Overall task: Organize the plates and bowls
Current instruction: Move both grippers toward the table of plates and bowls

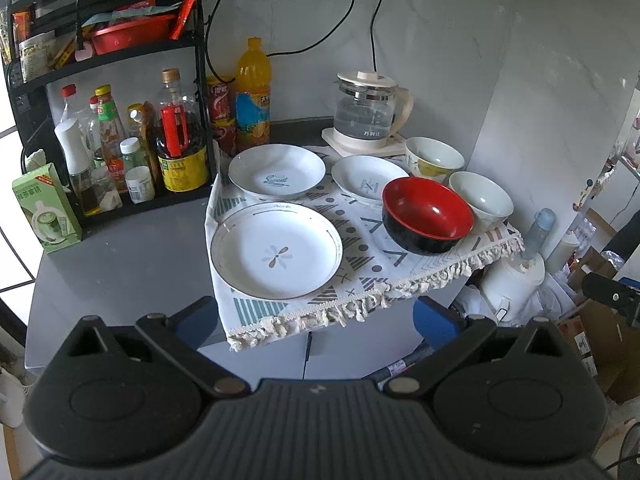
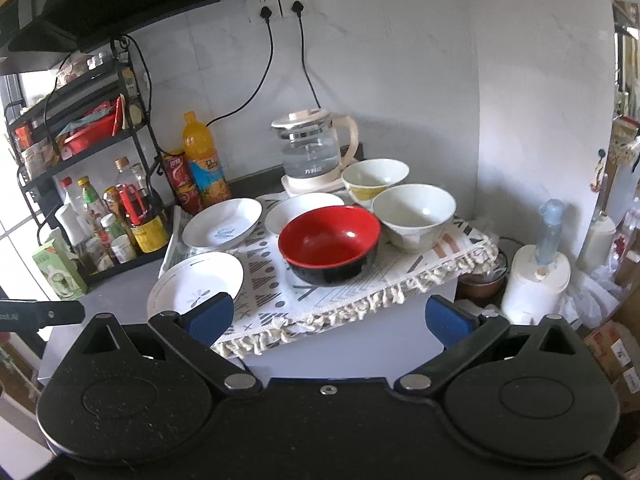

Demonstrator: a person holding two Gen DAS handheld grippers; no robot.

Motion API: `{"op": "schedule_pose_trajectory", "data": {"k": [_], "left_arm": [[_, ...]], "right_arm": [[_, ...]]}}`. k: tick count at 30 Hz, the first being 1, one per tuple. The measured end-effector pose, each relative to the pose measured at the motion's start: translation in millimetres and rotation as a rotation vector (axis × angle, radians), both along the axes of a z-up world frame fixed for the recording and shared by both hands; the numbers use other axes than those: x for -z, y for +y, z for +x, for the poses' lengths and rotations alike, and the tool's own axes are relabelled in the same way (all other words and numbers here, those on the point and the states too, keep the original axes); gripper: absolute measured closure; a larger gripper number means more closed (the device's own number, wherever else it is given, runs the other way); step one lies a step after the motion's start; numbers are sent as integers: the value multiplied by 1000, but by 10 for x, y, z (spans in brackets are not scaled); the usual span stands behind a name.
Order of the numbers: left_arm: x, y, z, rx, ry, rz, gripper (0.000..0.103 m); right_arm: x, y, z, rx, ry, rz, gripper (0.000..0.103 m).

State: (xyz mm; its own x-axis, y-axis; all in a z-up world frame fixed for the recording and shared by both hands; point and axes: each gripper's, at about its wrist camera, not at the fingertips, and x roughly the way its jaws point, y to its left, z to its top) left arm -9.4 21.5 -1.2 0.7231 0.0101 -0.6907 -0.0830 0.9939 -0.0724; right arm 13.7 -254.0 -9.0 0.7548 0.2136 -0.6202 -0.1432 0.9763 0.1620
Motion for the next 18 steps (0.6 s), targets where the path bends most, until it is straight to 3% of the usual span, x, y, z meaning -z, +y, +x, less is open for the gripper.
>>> {"op": "schedule_pose_trajectory", "data": {"k": [7,18], "left_arm": [[-3,-18,22,12,0,-36,0],[1,-139,95,27,4,-21,0]], "right_arm": [[11,-2,12,8,8,-6,0],[18,-23,65,27,22,-32,0]]}}
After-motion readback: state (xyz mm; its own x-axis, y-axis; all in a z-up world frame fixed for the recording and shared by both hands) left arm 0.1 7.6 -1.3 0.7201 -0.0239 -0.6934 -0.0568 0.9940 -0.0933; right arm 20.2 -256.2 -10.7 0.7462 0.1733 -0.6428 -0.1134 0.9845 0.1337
